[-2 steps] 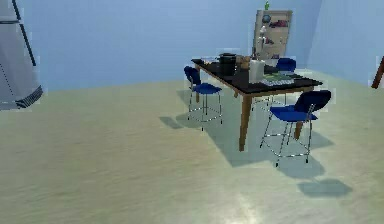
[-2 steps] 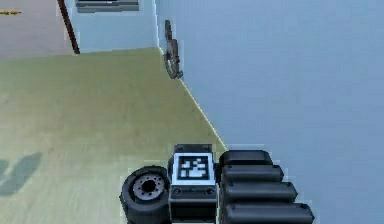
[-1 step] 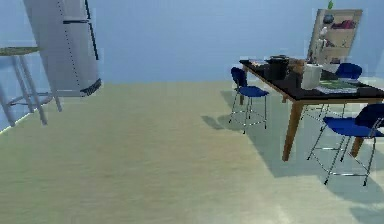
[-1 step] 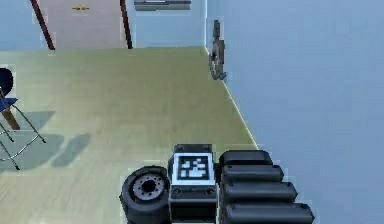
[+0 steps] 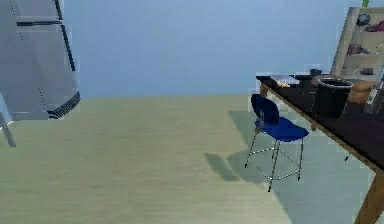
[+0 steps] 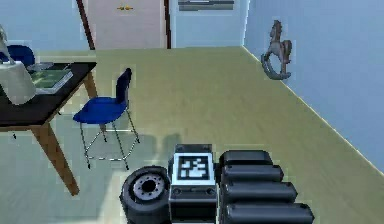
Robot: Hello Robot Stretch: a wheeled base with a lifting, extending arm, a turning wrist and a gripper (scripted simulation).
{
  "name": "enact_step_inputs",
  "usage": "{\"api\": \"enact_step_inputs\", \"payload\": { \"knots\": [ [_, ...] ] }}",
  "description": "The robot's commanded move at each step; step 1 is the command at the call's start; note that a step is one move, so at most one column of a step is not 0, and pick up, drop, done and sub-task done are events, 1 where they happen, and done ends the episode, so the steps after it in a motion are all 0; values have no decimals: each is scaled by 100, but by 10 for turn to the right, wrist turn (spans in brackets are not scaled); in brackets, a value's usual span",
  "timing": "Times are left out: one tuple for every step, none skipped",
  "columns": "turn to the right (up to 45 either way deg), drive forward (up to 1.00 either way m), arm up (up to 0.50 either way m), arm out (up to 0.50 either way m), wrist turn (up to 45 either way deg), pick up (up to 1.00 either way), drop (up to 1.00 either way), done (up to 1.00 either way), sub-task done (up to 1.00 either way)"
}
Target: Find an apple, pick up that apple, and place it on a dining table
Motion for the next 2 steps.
{"api": "enact_step_inputs", "payload": {
  "knots": [
    [0, 100, 0, 0, 0, 0, 0, 0, 0],
    [0, 95, 0, 0, 0, 0, 0, 0, 0]
  ]
}}
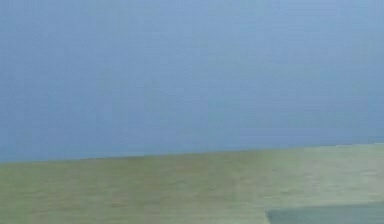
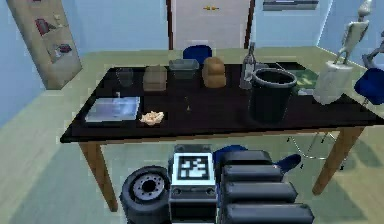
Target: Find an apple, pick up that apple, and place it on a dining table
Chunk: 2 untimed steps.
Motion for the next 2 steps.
{"api": "enact_step_inputs", "payload": {
  "knots": [
    [180, 0, 0, 0, 0, 0, 0, 0, 0],
    [0, 35, 0, 0, 0, 0, 0, 0, 0]
  ]
}}
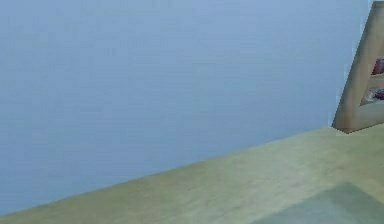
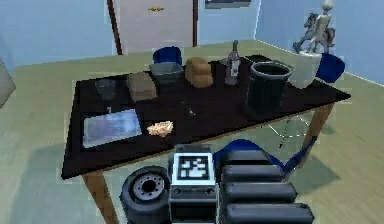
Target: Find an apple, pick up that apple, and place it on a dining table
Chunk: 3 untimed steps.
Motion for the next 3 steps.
{"api": "enact_step_inputs", "payload": {
  "knots": [
    [450, 0, 0, 0, 0, 0, 0, 0, 0],
    [240, 0, 0, 0, 0, 0, 0, 0, 0],
    [0, 50, 0, 0, 0, 0, 0, 0, 0]
  ]
}}
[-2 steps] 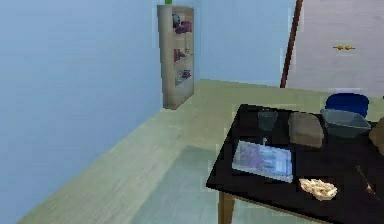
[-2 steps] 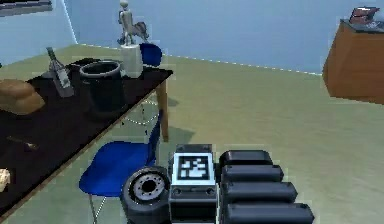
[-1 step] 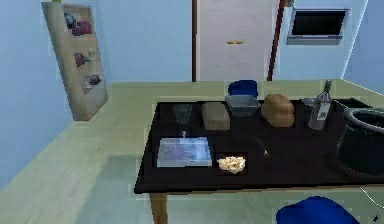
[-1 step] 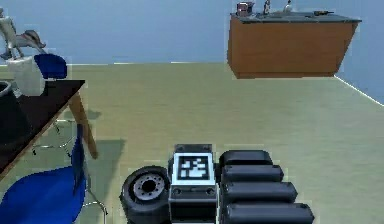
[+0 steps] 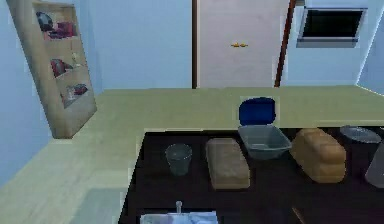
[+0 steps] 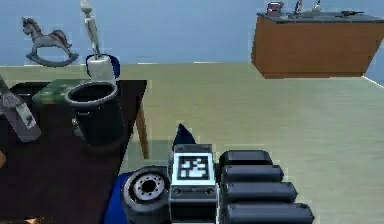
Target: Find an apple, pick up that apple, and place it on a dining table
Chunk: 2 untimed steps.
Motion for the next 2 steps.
{"api": "enact_step_inputs", "payload": {
  "knots": [
    [-450, 0, 0, 0, 0, 0, 0, 0, 0],
    [-450, 0, 0, 0, 0, 0, 0, 0, 0]
  ]
}}
